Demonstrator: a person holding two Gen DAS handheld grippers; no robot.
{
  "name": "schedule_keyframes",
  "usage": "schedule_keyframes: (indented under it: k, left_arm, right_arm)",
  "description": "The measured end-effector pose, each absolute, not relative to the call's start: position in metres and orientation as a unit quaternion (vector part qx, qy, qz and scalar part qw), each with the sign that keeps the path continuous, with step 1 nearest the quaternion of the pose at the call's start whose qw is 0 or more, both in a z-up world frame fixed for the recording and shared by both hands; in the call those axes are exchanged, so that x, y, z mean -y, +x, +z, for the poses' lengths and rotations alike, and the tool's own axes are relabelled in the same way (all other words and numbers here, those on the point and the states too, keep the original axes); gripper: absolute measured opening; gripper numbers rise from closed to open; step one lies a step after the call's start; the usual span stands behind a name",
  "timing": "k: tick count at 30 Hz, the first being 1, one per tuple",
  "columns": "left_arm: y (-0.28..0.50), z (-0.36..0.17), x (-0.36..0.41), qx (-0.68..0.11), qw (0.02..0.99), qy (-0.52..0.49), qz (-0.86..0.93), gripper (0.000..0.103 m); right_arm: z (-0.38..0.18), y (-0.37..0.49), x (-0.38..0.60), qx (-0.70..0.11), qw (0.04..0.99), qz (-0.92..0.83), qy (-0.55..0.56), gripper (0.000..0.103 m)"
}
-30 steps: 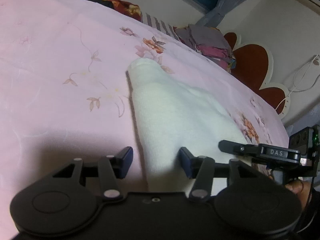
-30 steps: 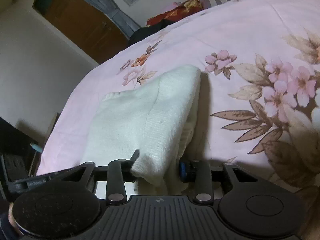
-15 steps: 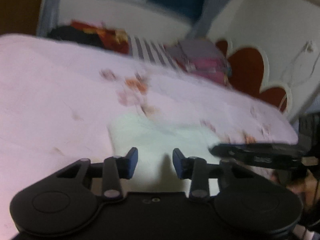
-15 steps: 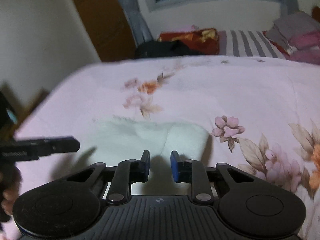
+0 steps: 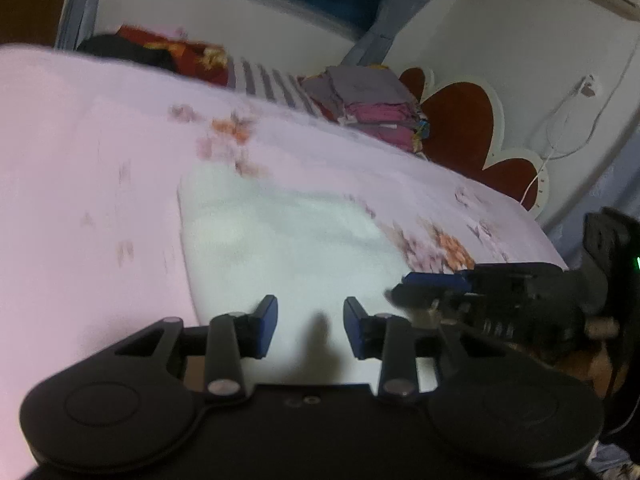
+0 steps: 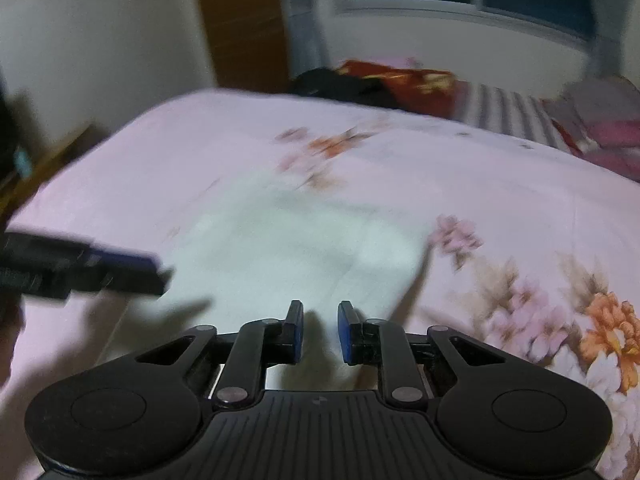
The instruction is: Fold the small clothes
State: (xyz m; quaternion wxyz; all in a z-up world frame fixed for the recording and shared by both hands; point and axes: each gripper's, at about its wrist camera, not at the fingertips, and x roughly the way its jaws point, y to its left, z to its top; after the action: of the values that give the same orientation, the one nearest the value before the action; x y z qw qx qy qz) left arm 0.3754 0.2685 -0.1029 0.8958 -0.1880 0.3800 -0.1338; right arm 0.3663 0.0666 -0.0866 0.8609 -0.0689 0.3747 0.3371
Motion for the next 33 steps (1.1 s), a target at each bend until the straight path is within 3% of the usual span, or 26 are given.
schedule_keyframes:
  k: [8, 14, 23, 30, 33]
  left_arm:
    - [0.390, -0.124, -0.253, -0.398, 0.880, -0.232, -0.119, 0.033]
    - [0.337, -0.099, -0.261, -0.374, 0.896, -0.223, -0.087, 0.033]
    - [0.276, -0.107, -0.247, -0.387, 0.909, -0.141, -0.058, 0.033]
    - [0.269, -0.120, -0.239, -0.416, 0.900, -0.123, -0.038, 0.035]
    - [0.254, -0.121, -0.237, -0.416, 0.901, -0.120, -0.025, 0.035]
  right_arm:
    - [-0.104, 0.375, -0.080, -0.390, 0.865, 0.287, -0.131, 0.019]
    - [-0.081, 0.342, -0.071, -0.386, 0.873, 0.281, -0.101, 0.019]
    - [-0.084, 0.259, -0.076, -0.395, 0.856, 0.318, -0.097, 0.019]
    - [-0.111, 0.264, -0.065, -0.415, 0.866, 0.236, -0.149, 0.019]
    - [-0.105, 0.261, -0.048, -0.422, 0.870, 0.230, -0.107, 0.019]
